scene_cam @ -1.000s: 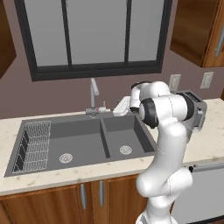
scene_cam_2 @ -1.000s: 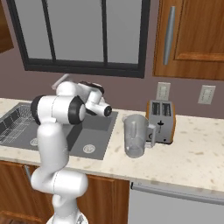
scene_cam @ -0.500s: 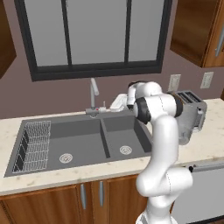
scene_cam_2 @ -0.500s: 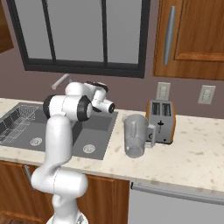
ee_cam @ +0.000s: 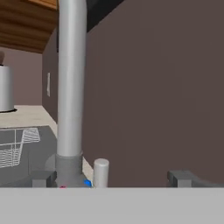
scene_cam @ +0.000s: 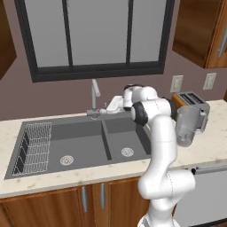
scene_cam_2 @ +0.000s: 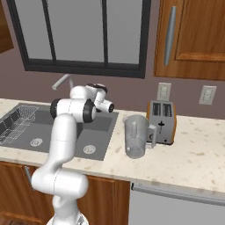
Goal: Turn on the sink faucet and place the jug under the water for a few seconds to fill it up.
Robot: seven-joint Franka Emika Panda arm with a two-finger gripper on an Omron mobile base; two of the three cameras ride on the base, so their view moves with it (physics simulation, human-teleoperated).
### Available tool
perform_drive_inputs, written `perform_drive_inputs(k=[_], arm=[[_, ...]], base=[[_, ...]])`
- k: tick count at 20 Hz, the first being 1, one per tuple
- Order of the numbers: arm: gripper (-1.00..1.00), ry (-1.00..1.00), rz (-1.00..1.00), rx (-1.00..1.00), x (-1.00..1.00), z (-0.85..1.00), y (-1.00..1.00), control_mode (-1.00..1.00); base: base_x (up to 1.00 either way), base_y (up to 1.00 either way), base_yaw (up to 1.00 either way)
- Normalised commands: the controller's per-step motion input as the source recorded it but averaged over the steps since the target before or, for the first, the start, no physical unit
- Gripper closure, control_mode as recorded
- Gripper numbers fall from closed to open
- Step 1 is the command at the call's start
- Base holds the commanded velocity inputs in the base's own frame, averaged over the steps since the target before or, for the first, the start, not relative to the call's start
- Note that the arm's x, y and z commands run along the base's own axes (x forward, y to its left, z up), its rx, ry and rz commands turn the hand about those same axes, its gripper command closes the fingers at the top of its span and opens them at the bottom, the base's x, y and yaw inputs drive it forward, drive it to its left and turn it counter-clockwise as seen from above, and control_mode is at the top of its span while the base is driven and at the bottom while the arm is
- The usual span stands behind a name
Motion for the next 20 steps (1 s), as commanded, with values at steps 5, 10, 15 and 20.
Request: perform_drive_inputs(k=[5, 10, 15, 20], arm=[[-1.00, -0.02, 0.01, 0.00, 0.34, -0.24, 0.10, -1.00], [-1.00, -0.01, 0.01, 0.00, 0.31, -0.29, 0.11, -1.00], [-1.00, -0.01, 0.02, 0.00, 0.13, -0.18, 0.11, -1.00], [-1.00, 0.00, 0.00, 0.00, 0.08, 0.00, 0.17, -1.00]], base=[[0.00, 0.00, 0.00], [0.00, 0.00, 0.00], [0.00, 0.00, 0.00], [0.00, 0.00, 0.00]])
